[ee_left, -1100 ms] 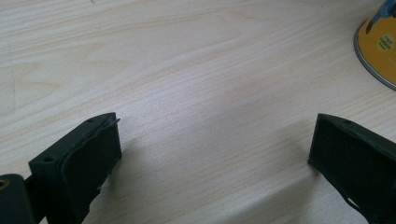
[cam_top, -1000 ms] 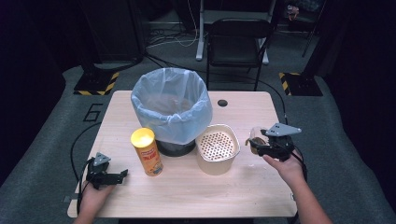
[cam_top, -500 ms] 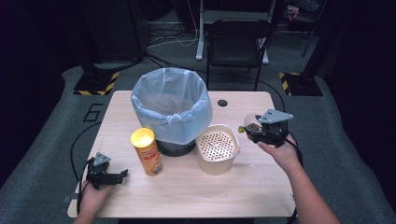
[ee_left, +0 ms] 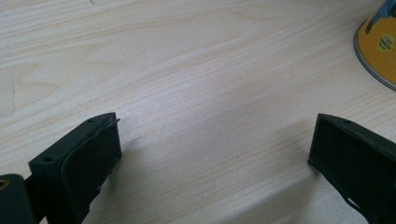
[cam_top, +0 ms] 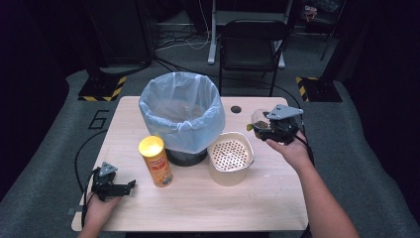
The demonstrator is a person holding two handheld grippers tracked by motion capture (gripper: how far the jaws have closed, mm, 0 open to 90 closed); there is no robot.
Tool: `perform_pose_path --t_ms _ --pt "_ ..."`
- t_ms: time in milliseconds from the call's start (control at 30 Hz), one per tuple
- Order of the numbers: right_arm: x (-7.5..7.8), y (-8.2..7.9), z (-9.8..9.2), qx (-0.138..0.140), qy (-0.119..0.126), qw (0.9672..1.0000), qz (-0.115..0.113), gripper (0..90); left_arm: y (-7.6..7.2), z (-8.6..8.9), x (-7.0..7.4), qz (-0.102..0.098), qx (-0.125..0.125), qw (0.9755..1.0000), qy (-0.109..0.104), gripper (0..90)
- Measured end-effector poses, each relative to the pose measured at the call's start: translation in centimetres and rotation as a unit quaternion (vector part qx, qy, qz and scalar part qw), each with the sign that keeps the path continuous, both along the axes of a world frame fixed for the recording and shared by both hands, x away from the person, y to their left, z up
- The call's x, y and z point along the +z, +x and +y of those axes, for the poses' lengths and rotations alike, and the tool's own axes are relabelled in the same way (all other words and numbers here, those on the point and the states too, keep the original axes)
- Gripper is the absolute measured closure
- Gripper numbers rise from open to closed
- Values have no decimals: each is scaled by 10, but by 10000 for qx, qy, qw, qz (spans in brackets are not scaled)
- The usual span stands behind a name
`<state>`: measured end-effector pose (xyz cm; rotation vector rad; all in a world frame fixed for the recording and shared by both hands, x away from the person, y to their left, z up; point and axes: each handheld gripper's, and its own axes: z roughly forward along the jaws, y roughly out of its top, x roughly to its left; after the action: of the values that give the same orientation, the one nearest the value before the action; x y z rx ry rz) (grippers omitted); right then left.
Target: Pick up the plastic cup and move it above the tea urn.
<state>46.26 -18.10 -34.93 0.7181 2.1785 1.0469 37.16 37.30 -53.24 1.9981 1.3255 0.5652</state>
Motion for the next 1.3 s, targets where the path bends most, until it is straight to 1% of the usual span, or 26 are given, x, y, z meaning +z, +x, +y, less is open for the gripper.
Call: perform_pose_path --t_ms 100,133,167,200,267,333,433,533,567,600,667,700,733,800,833,867,933,1000,1167,1200,1267,1300 --pt "1 2 4 38 -34 10000 -34 378 0 0 0 0 -4 10000 0 20" --pt "1 2 7 62 -113 9999 -85 380 0 0 0 0 -8 10000 1 20" --pt "1 2 7 62 -113 9999 -85 380 0 0 0 0 -8 10000 1 20" --pt "2 1 9 134 -201 9994 -230 383 0 0 0 1 -7 10000 0 20" --pt "4 -2 11 162 -217 9992 -301 383 0 0 0 0 -6 10000 -1 20" --pt "5 -4 13 183 -311 9987 -370 384 0 0 0 0 -8 10000 0 20" --pt "8 -9 16 204 -460 9972 -546 386 0 0 0 1 -7 10000 0 20" --pt "11 -13 19 250 -542 9959 -683 389 0 0 0 0 -7 10000 1 20" --pt "11 -13 19 250 -542 9959 -683 389 0 0 0 0 -7 10000 1 20" --pt "11 -16 20 255 -636 9944 -800 391 0 0 0 1 -7 10000 1 20" --pt "10 -18 22 242 -703 9933 -880 393 0 0 0 1 -7 10000 -1 20" --pt "10 -18 22 242 -703 9933 -880 393 0 0 0 0 -6 10000 -1 20" --pt "8 -19 23 251 -806 9919 -953 395 0 0 0 1 -5 10000 -2 20" --pt "7 -21 26 265 -924 9899 -1038 398 0 0 0 0 -8 10000 0 20" --pt "6 -22 27 274 -971 9892 -1060 399 0 0 0 2 -7 10000 -1 20" --pt "6 -22 27 274 -971 9892 -1060 399 0 0 0 2 -7 10000 -1 20" --pt "5 -24 30 350 -1036 9878 -1106 401 0 0 0 1 -6 10000 -1 20" --pt "5 -25 31 363 -1042 9877 -1112 401 0 0 0 2 -9 10000 2 20" --pt "6 -28 37 415 -1248 9832 -1270 404 0 0 0 1 -7 10000 1 20" --pt "6 -29 38 429 -1302 9818 -1318 405 0 0 0 1 -7 10000 0 20" --pt "5 -31 40 445 -1348 9807 -1345 406 0 0 0 1 -6 10000 0 20" --pt "5 -31 40 445 -1348 9807 -1345 406 0 0 0 1 -6 10000 -1 20"
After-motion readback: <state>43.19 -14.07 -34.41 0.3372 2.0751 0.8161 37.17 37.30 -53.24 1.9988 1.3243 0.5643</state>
